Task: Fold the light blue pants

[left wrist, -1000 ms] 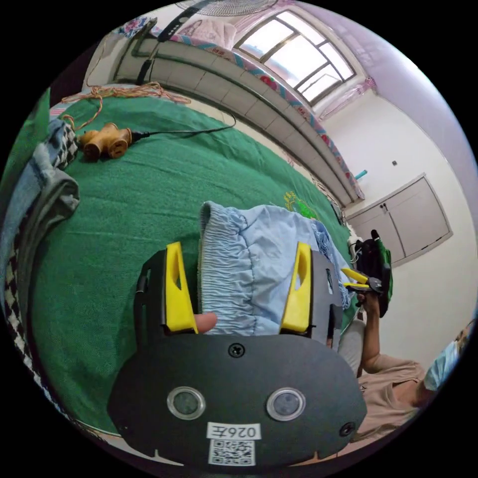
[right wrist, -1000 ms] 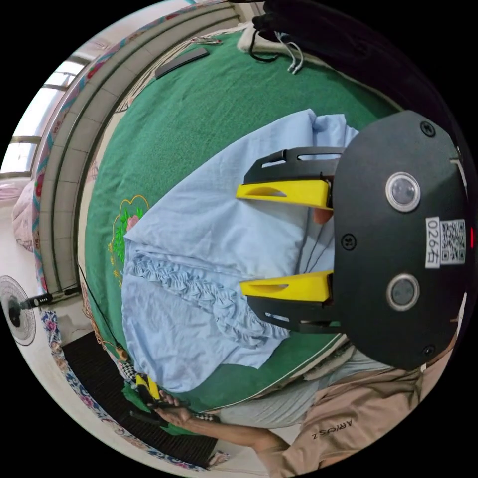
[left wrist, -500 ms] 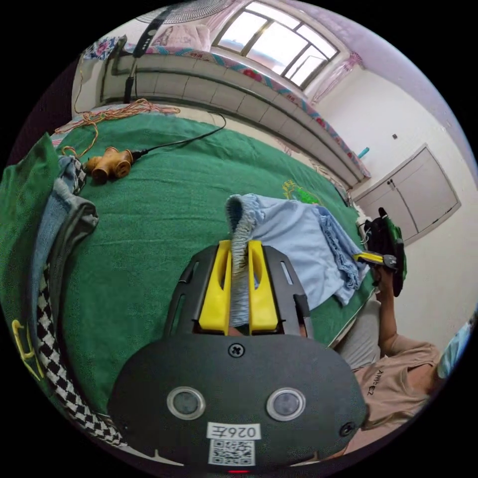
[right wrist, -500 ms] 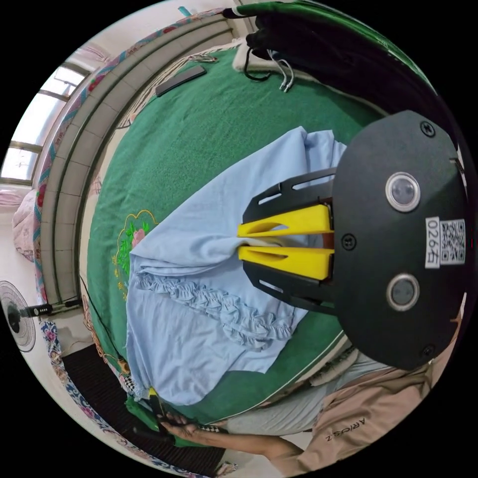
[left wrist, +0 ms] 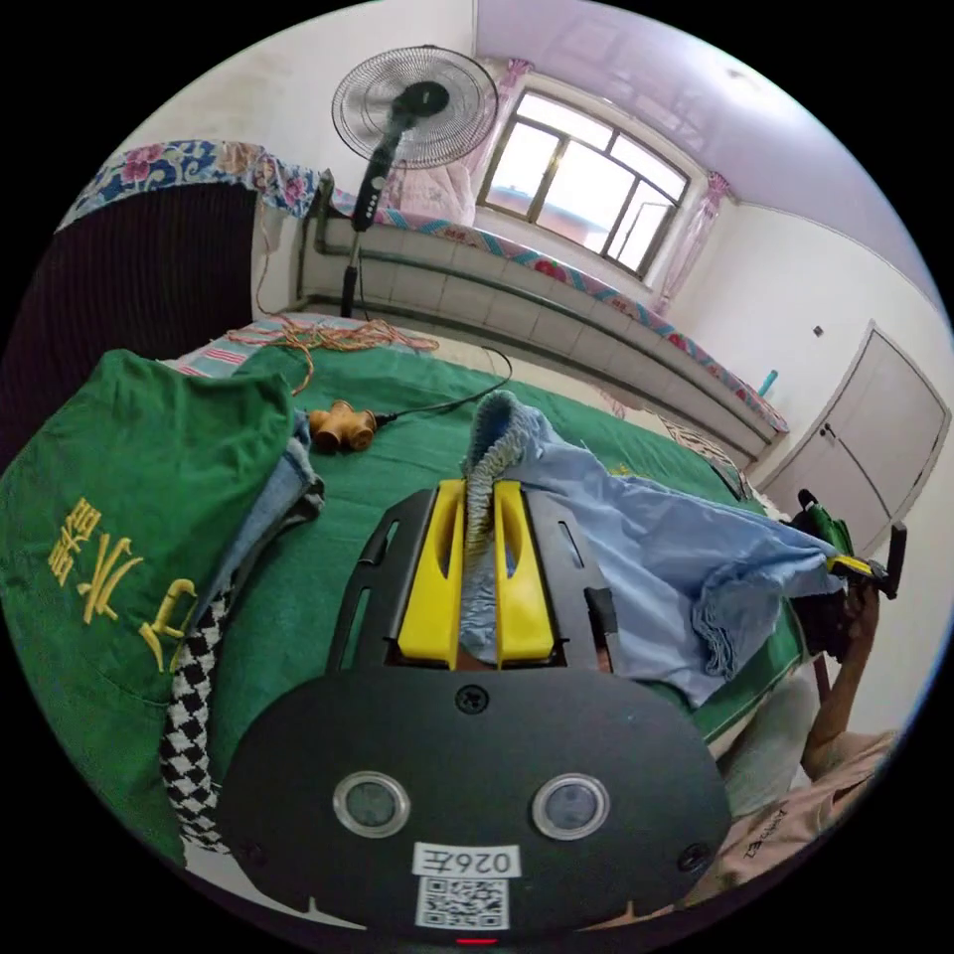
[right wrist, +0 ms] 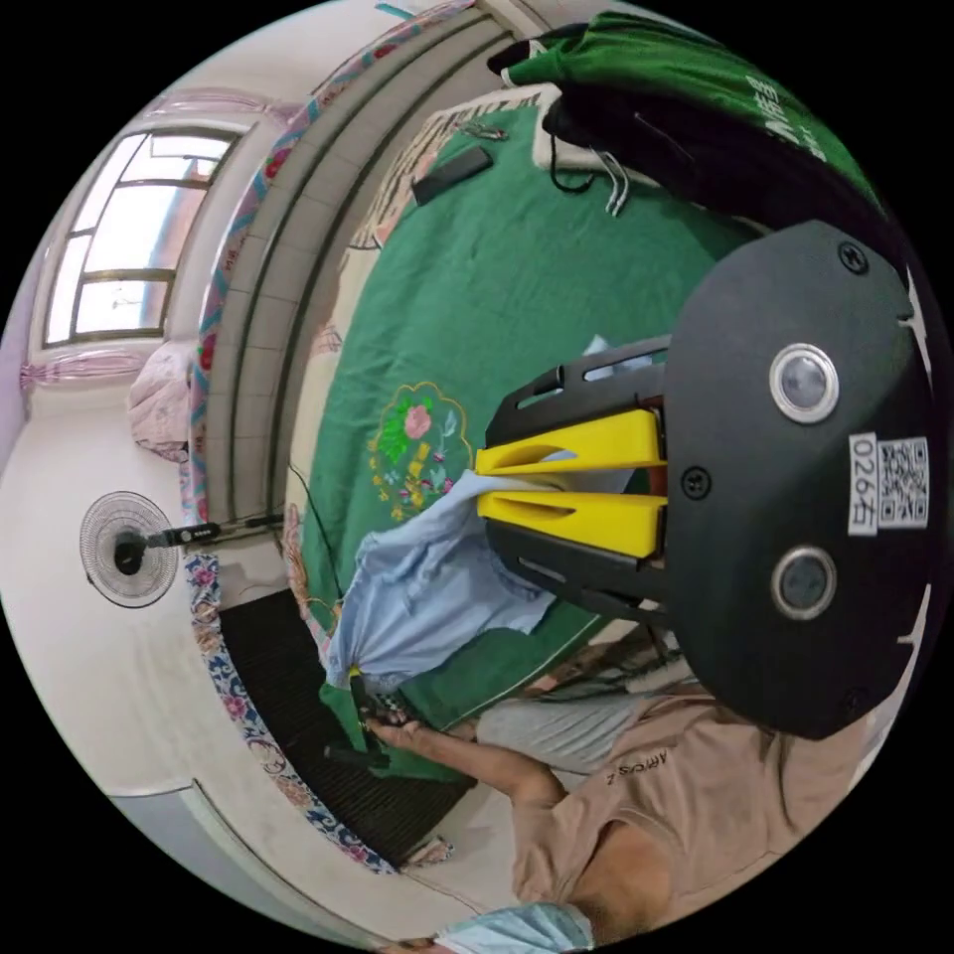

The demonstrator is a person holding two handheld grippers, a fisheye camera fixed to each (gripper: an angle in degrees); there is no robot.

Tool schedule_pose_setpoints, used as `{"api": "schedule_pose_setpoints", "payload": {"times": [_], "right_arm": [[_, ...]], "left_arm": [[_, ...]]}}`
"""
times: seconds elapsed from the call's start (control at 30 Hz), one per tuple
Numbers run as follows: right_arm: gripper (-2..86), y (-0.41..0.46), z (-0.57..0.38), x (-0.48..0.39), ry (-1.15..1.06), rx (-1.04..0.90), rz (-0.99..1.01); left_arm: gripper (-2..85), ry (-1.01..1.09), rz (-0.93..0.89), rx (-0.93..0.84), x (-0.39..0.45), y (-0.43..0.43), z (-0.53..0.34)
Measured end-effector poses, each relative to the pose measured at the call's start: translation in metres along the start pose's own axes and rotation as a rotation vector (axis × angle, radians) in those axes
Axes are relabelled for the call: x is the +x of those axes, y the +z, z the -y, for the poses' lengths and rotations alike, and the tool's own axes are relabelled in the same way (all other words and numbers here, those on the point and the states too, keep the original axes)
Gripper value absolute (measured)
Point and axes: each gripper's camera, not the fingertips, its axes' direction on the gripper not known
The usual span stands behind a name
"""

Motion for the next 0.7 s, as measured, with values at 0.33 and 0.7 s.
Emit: {"api": "schedule_pose_setpoints", "payload": {"times": [0.33,0.7], "right_arm": [[11.4,0.082,0.047,0.078,0.315,-0.093,-0.281],[20.3,0.183,-0.020,-0.039,0.147,-0.292,-0.022]], "left_arm": [[11.8,-0.167,-0.005,0.014,-0.037,0.028,-0.005],[19.3,0.089,0.004,-0.255,0.010,0.105,-0.005]]}}
